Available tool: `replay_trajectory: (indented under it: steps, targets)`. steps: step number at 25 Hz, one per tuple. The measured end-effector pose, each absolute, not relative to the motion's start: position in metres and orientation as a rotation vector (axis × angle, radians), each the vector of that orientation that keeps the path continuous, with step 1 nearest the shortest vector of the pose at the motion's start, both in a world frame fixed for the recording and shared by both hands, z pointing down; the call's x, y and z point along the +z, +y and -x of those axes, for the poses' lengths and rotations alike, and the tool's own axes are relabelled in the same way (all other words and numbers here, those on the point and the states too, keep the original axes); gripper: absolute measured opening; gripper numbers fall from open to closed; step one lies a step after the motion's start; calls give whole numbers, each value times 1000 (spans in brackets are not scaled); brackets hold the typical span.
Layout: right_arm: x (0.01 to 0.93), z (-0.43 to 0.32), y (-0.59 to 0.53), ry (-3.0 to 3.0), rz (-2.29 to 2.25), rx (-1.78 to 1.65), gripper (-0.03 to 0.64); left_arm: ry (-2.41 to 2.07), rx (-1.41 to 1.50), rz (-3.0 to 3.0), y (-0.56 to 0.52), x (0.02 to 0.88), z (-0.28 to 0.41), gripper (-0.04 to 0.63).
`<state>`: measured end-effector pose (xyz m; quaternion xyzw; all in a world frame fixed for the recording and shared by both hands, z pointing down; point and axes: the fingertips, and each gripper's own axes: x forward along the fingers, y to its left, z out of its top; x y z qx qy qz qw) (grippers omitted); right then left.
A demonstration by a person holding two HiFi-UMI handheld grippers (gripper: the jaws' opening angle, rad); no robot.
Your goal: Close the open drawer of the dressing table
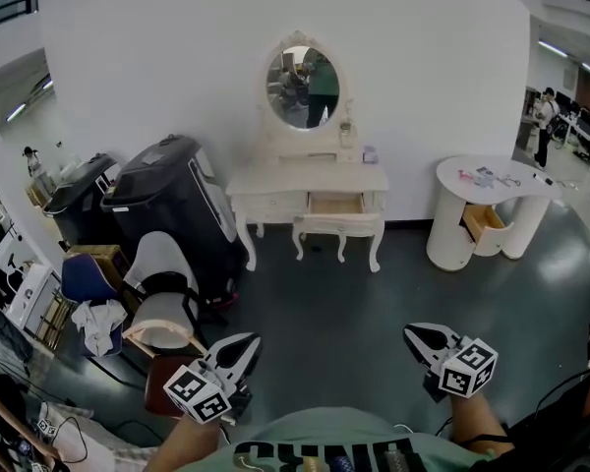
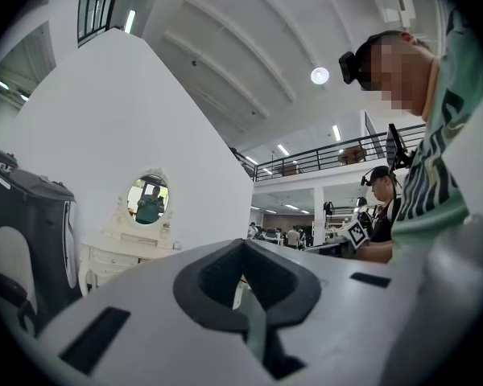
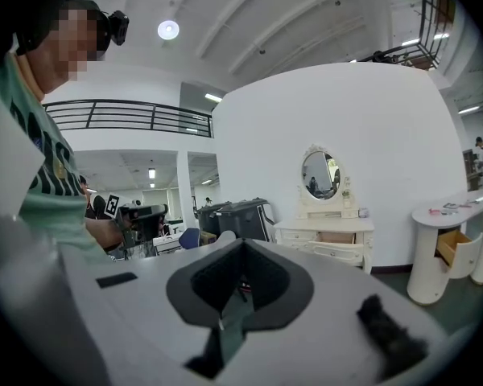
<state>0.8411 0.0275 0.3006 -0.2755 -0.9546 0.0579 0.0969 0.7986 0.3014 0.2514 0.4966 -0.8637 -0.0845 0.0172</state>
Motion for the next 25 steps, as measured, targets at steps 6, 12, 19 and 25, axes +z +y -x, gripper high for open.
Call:
replay_trajectory:
  steps: [6,12,19,25]
  targets:
    - [297,-799,73,-2818,816,123,11,-2676,-311,-1569,343,258,-755,8]
    - [279,-738,140,-2846,787,89,11,-2683,-305,-1627,406,241,-684,8]
    - [272,-678,208,-2861,737,79,11,-2657,-306,-1692,470,236,-616,8]
    - [280,-635,249,-2821,732,56,11,-2635,-354,-1683,508,248,-569,8]
